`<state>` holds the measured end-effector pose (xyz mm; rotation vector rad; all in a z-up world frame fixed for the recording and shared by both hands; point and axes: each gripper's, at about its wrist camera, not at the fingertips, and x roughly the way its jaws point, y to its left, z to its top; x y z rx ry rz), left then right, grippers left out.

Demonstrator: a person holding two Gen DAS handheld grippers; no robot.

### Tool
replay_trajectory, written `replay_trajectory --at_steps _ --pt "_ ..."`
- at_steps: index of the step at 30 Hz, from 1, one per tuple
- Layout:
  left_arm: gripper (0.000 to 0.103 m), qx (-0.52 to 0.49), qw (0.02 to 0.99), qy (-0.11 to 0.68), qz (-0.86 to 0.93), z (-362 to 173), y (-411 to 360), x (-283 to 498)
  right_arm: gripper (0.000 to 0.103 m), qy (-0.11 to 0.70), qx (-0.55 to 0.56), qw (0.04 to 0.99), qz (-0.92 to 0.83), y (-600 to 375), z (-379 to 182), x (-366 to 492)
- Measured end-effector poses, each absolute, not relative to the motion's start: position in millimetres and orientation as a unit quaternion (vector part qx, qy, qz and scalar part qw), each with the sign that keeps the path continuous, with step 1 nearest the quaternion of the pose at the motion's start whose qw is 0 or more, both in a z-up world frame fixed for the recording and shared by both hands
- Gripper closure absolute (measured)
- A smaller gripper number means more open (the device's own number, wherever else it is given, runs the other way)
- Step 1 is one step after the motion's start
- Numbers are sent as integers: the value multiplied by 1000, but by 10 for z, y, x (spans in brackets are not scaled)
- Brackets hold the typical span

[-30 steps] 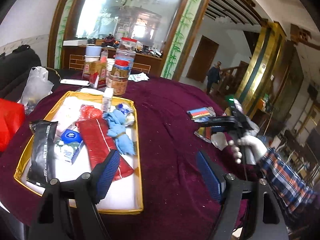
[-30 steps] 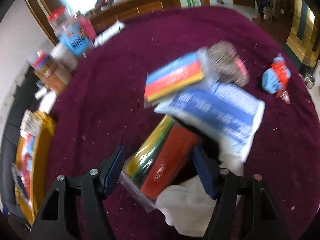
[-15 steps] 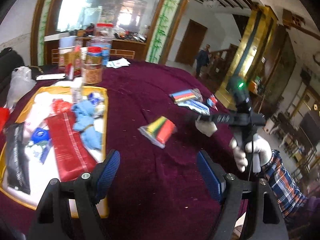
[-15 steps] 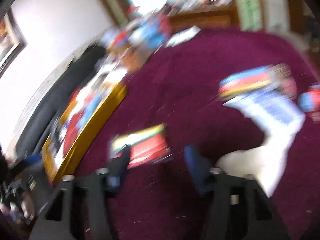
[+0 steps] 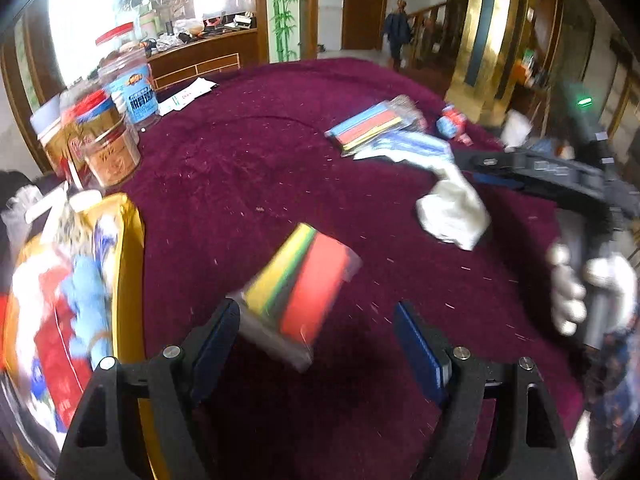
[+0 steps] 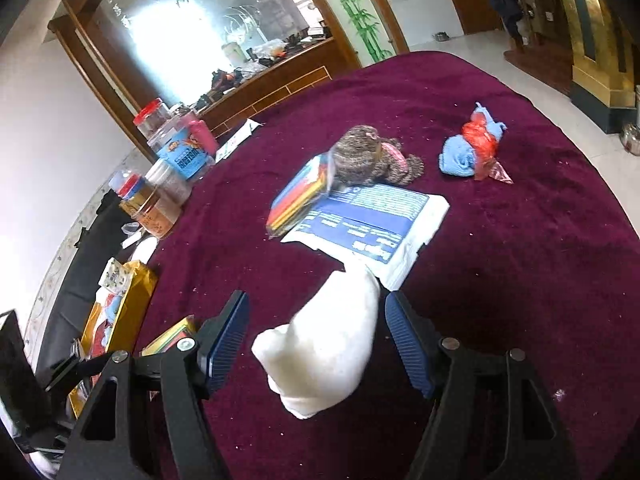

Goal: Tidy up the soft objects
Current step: 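Grasp the white cloth with the right gripper while the left grasps the striped colored pack, then carry the white cloth and striped pack over the tray with both grippers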

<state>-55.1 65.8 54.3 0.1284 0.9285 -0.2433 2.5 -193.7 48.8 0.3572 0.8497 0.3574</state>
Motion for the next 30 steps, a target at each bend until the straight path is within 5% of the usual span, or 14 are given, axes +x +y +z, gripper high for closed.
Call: replay_trajectory --at_steps 13,15,18,30 --pt "21 125 870 462 -114 124 481 -105 33 468 162 850 176 -1811 294 103" --pt "40 111 872 464 -111 130 488 -114 33 472 151 850 177 -1758 285 99" --pt "54 94 874 463 -115 174 503 -153 30 471 133 854 175 -1693 293 87" --pt "56 15 886 437 -153 461 623 -514 29 464 109 863 170 -1618 284 77"
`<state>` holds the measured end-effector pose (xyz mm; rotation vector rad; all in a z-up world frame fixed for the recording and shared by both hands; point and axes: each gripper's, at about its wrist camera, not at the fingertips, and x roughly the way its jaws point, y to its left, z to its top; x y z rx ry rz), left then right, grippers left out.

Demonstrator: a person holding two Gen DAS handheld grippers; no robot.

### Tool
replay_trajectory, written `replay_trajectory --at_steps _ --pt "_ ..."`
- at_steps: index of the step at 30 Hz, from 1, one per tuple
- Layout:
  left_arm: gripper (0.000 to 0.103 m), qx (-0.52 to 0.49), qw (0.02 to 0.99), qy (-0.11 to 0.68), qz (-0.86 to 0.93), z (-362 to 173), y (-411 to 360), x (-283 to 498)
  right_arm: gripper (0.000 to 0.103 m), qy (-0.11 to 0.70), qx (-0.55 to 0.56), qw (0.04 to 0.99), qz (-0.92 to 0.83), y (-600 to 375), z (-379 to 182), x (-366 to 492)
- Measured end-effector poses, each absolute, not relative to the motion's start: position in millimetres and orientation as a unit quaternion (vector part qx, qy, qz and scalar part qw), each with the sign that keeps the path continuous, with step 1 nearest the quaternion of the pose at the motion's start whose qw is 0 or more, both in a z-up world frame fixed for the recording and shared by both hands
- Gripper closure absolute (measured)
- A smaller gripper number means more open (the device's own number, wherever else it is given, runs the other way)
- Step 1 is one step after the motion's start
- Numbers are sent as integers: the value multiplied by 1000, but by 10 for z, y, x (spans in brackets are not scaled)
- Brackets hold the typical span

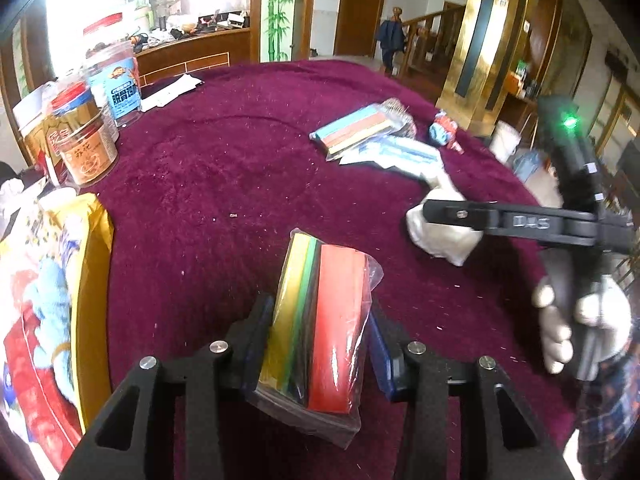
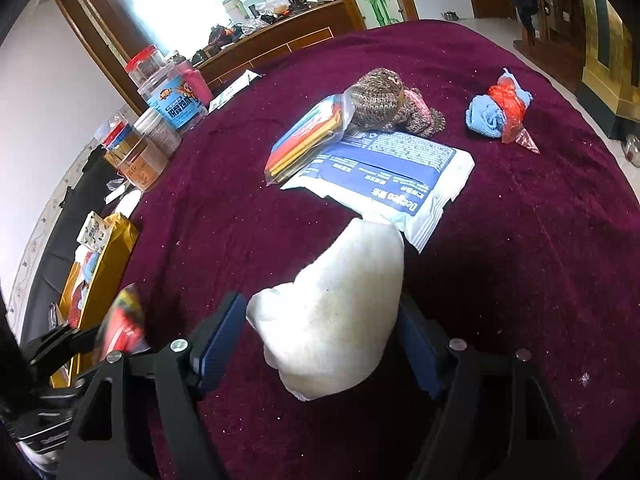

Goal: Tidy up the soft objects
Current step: 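Carry the white cloth and striped pack over the tray with both grippers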

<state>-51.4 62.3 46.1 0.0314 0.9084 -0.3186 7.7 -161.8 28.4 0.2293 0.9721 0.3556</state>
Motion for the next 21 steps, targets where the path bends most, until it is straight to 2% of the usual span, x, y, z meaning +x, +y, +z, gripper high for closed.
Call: replay_trajectory --at_steps 2,4,6,7,9,15,21 --pt "56 -4 888 432 -158 517 693 -619 29 460 95 867 168 -1576 282 65" --pt "56 -25 889 429 -161 565 786 -698 37 456 81 870 169 -1533 281 51" --pt "56 -57 889 424 -161 623 950 -796 64 456 66 871 170 -1486 272 42" --pt "56 -72 890 421 -160 654 1048 -848 68 455 65 871 173 -1474 269 41" --pt "56 -96 893 413 -149 723 1268 -968 82 453 71 870 180 -1484 270 38" --pt "56 -149 910 379 -76 868 2095 -1427 84 436 86 881 163 -1578 305 35" --pt "55 -213 904 371 9 700 2926 -1809 84 417 88 893 148 -1604 375 0"
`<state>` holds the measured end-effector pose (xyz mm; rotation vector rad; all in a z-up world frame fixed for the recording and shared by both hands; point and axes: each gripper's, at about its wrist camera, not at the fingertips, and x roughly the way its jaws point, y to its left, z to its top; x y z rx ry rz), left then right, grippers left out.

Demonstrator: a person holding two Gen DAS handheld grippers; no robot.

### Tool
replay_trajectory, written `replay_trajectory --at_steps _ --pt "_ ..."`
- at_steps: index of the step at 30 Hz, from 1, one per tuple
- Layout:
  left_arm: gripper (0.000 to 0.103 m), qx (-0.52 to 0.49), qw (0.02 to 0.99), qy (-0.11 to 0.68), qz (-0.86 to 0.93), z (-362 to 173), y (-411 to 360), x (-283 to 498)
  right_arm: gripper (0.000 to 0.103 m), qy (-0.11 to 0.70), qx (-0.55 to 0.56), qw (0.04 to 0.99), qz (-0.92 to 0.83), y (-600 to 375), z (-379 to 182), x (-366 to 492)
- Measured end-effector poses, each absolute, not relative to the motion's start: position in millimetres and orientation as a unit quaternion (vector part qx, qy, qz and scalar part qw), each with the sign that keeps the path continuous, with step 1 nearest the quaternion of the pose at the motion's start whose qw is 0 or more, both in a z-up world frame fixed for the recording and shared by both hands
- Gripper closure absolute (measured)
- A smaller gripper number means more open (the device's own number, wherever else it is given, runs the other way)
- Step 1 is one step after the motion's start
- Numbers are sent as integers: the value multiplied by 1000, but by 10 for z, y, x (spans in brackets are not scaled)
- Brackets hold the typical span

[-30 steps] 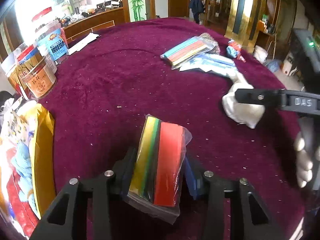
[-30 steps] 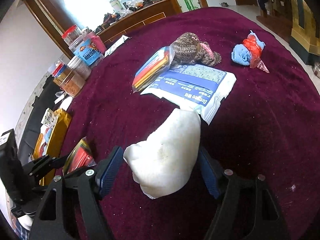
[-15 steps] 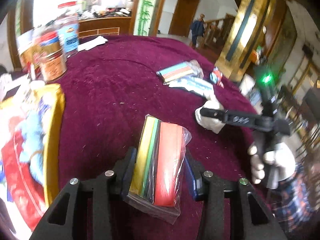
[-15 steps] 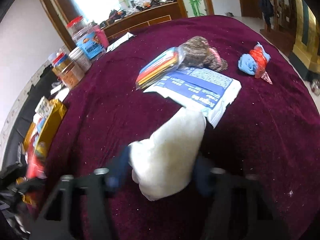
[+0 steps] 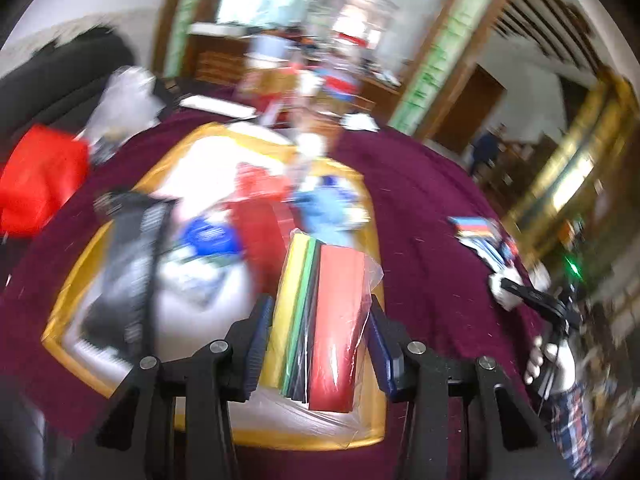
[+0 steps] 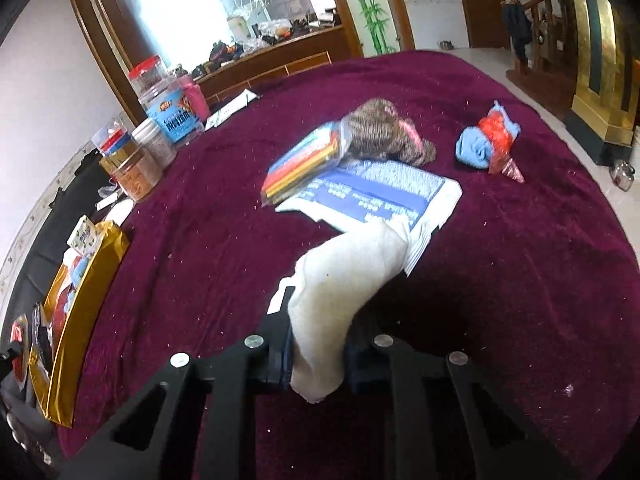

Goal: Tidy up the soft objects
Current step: 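Carry the white cloth and striped pack over the tray with both grippers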

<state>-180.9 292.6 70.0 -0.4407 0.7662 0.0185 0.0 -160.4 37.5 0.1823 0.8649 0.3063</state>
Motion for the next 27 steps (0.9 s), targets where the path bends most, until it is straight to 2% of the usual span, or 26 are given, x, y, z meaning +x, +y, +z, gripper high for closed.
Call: replay_trajectory --at_steps 6,9,10,14,20,27 --pt "55 -227 896 382 32 525 3186 -1913 84 415 115 885 179 -1475 542 -198" --pt "55 -227 891 393 26 433 3165 -1841 84 411 90 882 213 -1176 699 -377" --pt "54 -224 890 396 29 410 3153 -1817 84 409 80 880 227 -1056 759 -437" --pt "37 -220 887 402 57 347 3168 -1802 84 397 34 870 291 -493 1004 -706" --pt "33 -236 901 360 55 493 3263 -2014 84 404 -28 830 383 448 1126 -1032" --pt "26 -269 916 294 57 749 3472 -2347 84 405 -118 792 441 1376 1000 -1435"
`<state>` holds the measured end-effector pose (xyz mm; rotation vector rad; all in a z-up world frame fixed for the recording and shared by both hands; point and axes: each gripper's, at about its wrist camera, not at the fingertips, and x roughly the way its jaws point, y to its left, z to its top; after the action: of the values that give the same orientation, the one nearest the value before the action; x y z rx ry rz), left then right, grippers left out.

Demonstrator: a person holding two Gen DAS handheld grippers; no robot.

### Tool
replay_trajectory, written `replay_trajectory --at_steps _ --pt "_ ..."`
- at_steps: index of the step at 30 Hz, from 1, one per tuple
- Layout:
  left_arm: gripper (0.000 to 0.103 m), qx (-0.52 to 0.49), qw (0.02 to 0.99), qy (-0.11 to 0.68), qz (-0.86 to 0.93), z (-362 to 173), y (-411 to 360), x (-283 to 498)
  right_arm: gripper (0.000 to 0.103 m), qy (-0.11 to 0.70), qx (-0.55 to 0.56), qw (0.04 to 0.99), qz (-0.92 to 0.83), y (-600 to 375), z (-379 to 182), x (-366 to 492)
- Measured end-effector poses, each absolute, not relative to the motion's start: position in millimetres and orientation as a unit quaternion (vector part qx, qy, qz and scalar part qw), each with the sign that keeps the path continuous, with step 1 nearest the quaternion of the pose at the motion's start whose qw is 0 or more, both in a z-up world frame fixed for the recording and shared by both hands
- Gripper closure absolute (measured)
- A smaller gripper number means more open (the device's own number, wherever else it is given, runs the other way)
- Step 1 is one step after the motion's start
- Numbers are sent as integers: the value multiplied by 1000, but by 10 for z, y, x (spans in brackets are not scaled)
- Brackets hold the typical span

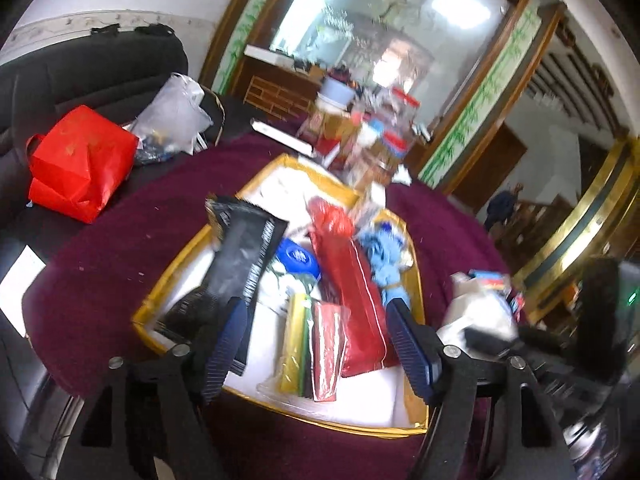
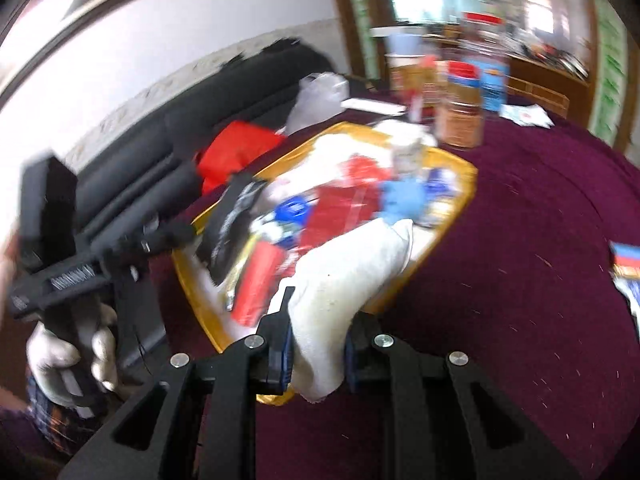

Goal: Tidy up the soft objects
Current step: 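Carry the white cloth and striped pack over the tray with both grippers, then lower both items into the tray and open both grippers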

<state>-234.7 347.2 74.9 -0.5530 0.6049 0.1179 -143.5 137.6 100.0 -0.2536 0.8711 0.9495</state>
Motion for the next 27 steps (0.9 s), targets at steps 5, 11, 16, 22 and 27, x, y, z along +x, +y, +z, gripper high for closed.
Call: replay_trajectory --at_steps 5,11,16,22,27 --pt "24 -273 916 285 67 775 3599 -2456 84 410 -186 773 447 1787 788 -1624" --pt "22 -257 918 284 102 735 3670 -2516 43 419 -201 784 411 1840 691 -1576" --pt "20 -237 921 278 138 728 3677 -2516 37 393 -182 809 397 1642 940 -1551" --pt "19 -184 928 266 184 776 3552 -2530 36 439 -95 757 475 1691 974 -1529" --pt "13 -160 927 265 211 810 3527 -2589 32 497 -89 728 464 1937 623 -1439"
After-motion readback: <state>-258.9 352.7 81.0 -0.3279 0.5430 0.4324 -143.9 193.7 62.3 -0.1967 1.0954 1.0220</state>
